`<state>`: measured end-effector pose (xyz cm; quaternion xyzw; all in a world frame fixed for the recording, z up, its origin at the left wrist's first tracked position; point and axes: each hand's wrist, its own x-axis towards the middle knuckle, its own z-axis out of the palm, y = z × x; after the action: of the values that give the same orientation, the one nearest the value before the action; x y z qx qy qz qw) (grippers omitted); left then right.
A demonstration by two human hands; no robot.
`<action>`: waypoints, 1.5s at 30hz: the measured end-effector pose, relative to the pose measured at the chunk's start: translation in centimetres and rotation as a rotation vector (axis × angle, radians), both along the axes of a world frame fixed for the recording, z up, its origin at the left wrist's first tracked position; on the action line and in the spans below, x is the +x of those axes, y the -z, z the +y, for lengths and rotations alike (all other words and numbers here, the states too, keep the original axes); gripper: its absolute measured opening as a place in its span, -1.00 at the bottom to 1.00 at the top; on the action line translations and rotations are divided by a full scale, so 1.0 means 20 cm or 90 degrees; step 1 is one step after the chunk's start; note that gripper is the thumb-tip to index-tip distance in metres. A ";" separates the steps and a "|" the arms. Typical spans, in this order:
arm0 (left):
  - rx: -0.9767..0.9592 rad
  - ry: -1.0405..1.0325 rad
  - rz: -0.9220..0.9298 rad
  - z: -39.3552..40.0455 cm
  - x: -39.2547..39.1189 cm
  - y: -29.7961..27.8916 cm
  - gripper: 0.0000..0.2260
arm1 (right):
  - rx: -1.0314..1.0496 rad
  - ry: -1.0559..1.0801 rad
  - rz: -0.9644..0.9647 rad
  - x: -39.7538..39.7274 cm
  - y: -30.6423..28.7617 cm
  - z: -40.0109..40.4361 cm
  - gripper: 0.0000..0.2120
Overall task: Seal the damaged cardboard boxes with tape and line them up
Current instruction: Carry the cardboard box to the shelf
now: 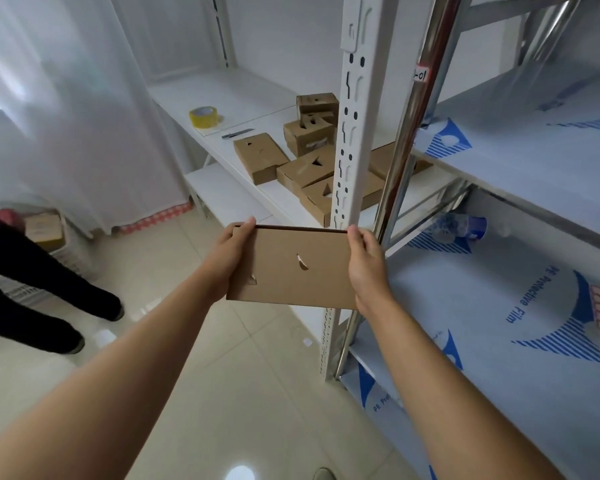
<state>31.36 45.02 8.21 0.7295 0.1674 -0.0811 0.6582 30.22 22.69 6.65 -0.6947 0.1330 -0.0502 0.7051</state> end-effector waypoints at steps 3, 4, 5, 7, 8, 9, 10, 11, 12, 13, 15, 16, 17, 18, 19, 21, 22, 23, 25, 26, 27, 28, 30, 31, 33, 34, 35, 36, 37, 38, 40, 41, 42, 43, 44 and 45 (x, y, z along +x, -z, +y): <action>-0.018 -0.004 -0.001 0.02 0.05 0.03 -0.50 | 0.016 0.008 -0.003 0.03 0.04 0.01 -0.75; -0.018 -0.001 -0.002 0.02 0.07 0.04 -0.51 | 0.020 0.017 -0.003 0.05 0.06 0.02 -0.76; -0.015 0.004 -0.002 0.03 0.10 0.06 -0.53 | 0.024 0.030 -0.004 0.06 0.08 0.02 -0.77; -0.006 0.022 -0.003 0.04 0.15 0.09 -0.57 | 0.022 0.058 -0.003 0.09 0.12 0.04 -0.79; -0.004 0.032 -0.004 0.06 0.18 0.10 -0.59 | 0.017 0.067 0.000 0.10 0.14 0.06 -0.79; -0.006 0.042 -0.006 0.08 0.21 0.12 -0.61 | 0.014 0.073 0.003 0.11 0.15 0.08 -0.79; -0.011 0.053 -0.009 0.11 0.24 0.13 -0.62 | 0.011 0.080 0.004 0.12 0.17 0.10 -0.79; -0.016 0.066 -0.014 0.14 0.27 0.14 -0.63 | 0.006 0.087 0.005 0.14 0.17 0.13 -0.79; -0.019 0.081 -0.019 0.17 0.30 0.14 -0.65 | 0.000 0.095 0.006 0.15 0.18 0.16 -0.78; -0.021 0.098 -0.023 0.20 0.33 0.14 -0.67 | -0.008 0.104 0.011 0.16 0.18 0.20 -0.75; -0.020 0.132 -0.035 0.28 0.38 0.14 -0.71 | -0.028 0.117 0.027 0.19 0.18 0.28 -0.72; -0.025 0.151 -0.042 0.33 0.41 0.13 -0.71 | -0.038 0.124 0.036 0.20 0.17 0.32 -0.73; -0.032 0.166 -0.048 0.37 0.44 0.12 -0.71 | -0.046 0.131 0.042 0.21 0.16 0.36 -0.74; -0.039 0.177 -0.052 0.42 0.47 0.11 -0.70 | -0.052 0.141 0.044 0.22 0.15 0.40 -0.74; -0.047 0.187 -0.054 0.46 0.50 0.10 -0.69 | -0.057 0.152 0.043 0.23 0.13 0.45 -0.75; -0.063 0.207 -0.058 0.55 0.57 0.08 -0.64 | -0.063 0.171 0.043 0.27 0.09 0.53 -0.74; -0.070 0.216 -0.059 0.58 0.59 0.08 -0.63 | -0.066 0.180 0.043 0.28 0.07 0.57 -0.74; -0.076 0.222 -0.061 0.62 0.62 0.07 -0.64 | -0.068 0.189 0.044 0.30 0.05 0.61 -0.73; -0.087 0.230 -0.063 0.67 0.67 0.06 -0.66 | -0.069 0.202 0.040 0.33 0.02 0.67 -0.73; -0.095 0.235 -0.060 0.69 0.70 0.06 -0.67 | -0.069 0.206 0.038 0.35 0.02 0.69 -0.72; -0.105 0.239 -0.055 0.71 0.73 0.06 -0.67 | -0.071 0.212 0.039 0.36 0.01 0.71 -0.72; -0.116 0.245 -0.047 0.71 0.76 0.06 -0.67 | -0.074 0.218 0.040 0.38 0.00 0.72 -0.73; -0.129 0.256 -0.034 0.72 0.82 0.07 -0.66 | -0.073 0.229 0.040 0.42 0.00 0.73 -0.72; -0.128 0.256 -0.033 0.71 0.84 0.08 -0.66 | -0.073 0.231 0.041 0.45 0.00 0.73 -0.72; -0.113 0.242 -0.044 0.69 0.89 0.09 -0.65 | -0.072 0.234 0.040 0.49 0.02 0.72 -0.73; -0.101 0.233 -0.051 0.69 0.92 0.09 -0.64 | -0.069 0.235 0.036 0.52 0.03 0.72 -0.74; -0.091 0.226 -0.059 0.68 0.95 0.09 -0.63 | -0.064 0.235 0.029 0.55 0.04 0.71 -0.75; -0.080 0.221 -0.063 0.67 0.98 0.09 -0.62 | -0.058 0.235 0.022 0.59 0.05 0.71 -0.75; -0.070 0.217 -0.063 0.67 1.01 0.08 -0.62 | -0.052 0.236 0.018 0.63 0.06 0.71 -0.75; -0.061 0.213 -0.064 0.67 1.04 0.07 -0.62 | -0.044 0.237 0.014 0.67 0.07 0.71 -0.75; -0.052 0.213 -0.071 0.66 1.11 0.03 -0.64 | -0.023 0.239 0.004 0.75 0.07 0.70 -0.77; -0.055 0.217 -0.073 0.66 1.15 0.01 -0.65 | -0.012 0.240 -0.003 0.79 0.07 0.70 -0.77; -0.063 0.226 -0.072 0.67 1.19 -0.01 -0.67 | -0.002 0.244 -0.009 0.83 0.06 0.70 -0.78; -0.073 0.237 -0.071 0.67 1.22 -0.03 -0.69 | 0.006 0.247 -0.015 0.87 0.05 0.71 -0.78; -0.081 0.247 -0.070 0.68 1.26 -0.05 -0.71 | 0.014 0.245 -0.020 0.90 0.04 0.71 -0.77; -0.090 0.251 -0.067 0.68 1.29 -0.07 -0.73 | 0.018 0.243 -0.022 0.93 0.02 0.71 -0.75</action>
<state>57.15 58.70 9.52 0.7035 -0.0189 -0.1817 0.6868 48.84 36.90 6.26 -0.6463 0.2508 -0.1927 0.6945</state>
